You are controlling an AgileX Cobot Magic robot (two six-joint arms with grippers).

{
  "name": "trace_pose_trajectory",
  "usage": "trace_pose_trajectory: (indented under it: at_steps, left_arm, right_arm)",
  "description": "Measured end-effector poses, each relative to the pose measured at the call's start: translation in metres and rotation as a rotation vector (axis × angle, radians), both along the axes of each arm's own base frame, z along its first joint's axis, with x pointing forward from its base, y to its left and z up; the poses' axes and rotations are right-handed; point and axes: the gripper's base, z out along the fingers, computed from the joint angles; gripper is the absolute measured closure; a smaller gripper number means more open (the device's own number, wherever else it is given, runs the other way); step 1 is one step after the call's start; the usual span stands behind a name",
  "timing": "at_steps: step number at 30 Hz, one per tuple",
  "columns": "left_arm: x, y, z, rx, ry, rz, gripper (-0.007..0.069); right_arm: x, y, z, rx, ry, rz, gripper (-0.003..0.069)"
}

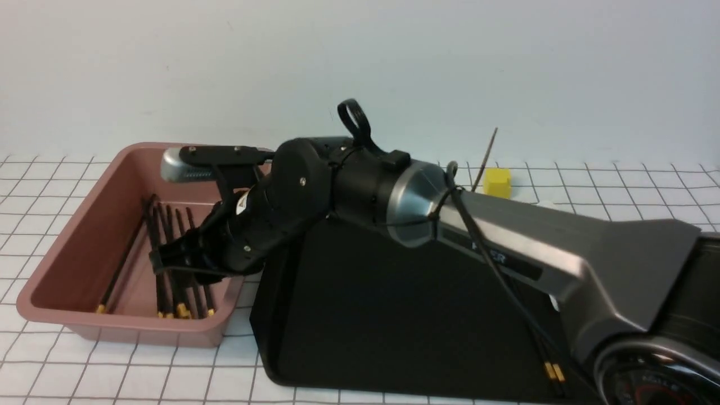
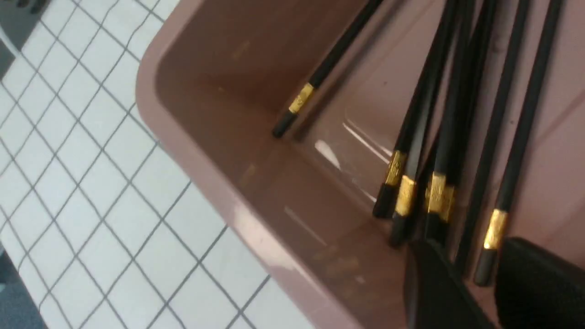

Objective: On white black tablecloth take chopsticks from black tray and put them in box.

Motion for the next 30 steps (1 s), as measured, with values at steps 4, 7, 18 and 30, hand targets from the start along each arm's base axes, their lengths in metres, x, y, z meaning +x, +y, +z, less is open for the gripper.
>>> trace_pose_trajectory:
  at_steps: [4, 7, 18, 30]
  left_arm:
    - [0.000, 0.000, 0.000, 0.000, 0.000, 0.001, 0.0477]
    - [0.000, 0.000, 0.000, 0.000, 0.000, 0.002, 0.0475]
    - [0.000, 0.000, 0.000, 0.000, 0.000, 0.002, 0.0464]
    - [0.000, 0.000, 0.000, 0.000, 0.000, 0.002, 0.0459]
  right_arm:
    - [-0.017, -0.021, 0.055, -0.085, -0.080, 0.091, 0.0629]
    - [-0.044, -0.066, 0.129, -0.212, -0.228, 0.129, 0.0672]
    - [-0.145, -0.213, 0.144, -0.301, -0.424, -0.108, 0.0672]
    - [-0.245, -0.305, 0.033, 0.240, -0.731, -0.161, 0.0665]
